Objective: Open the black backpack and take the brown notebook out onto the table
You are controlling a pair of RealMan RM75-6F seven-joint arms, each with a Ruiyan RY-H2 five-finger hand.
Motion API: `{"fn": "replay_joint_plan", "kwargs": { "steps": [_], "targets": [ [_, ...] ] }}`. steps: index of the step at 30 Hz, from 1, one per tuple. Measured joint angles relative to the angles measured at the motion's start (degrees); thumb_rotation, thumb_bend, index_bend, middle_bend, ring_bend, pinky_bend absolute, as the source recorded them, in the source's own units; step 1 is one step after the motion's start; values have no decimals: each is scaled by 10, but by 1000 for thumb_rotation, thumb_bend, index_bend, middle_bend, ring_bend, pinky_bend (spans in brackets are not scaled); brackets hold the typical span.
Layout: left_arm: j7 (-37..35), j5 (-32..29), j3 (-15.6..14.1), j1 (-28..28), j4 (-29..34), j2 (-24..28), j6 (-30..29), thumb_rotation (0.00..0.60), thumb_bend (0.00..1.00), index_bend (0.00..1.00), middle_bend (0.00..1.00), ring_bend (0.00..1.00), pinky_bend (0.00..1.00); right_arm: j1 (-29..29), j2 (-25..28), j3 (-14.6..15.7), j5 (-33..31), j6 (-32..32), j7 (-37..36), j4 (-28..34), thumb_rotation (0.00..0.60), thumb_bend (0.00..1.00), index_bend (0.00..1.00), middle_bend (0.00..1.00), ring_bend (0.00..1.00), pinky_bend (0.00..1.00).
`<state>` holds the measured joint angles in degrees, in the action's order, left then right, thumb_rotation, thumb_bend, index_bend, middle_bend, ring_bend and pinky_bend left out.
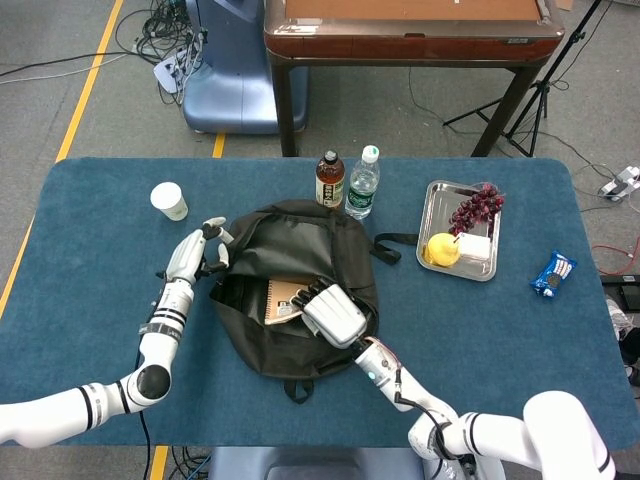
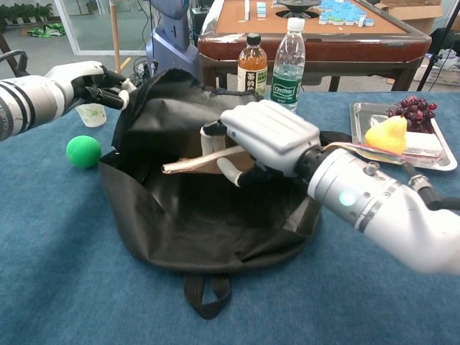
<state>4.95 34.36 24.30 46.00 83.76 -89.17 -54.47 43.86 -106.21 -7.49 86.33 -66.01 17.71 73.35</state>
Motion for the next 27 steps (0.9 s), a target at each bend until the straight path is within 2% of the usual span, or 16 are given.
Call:
{"fn": "replay_joint_plan", "kwargs": {
  "steps": [7,17,23,27],
  "targets": [
    [-3,9,-9,-10,20,12,-1,600,623,467,142,139,107,-25,96,7,23,-32,-8,137,600,694,846,662,515,455],
    [-8,37,-29,-32,66,40,-5,600,622,463,142,139,107,-71,270,8,49,-81,-49,318,600,693,846,669,534,472],
    [-9,58,-42,-44,102,60,-6,600,620,463,142,139,107,-105,359,2,60,-117,-76,378,600,694,846,670,536,474],
    [-8,80,-56,-53,134,76,-8,600,618,462,142,139,107,-126,401,-2,62,-134,-87,393,600,694,846,671,537,476]
  ]
}}
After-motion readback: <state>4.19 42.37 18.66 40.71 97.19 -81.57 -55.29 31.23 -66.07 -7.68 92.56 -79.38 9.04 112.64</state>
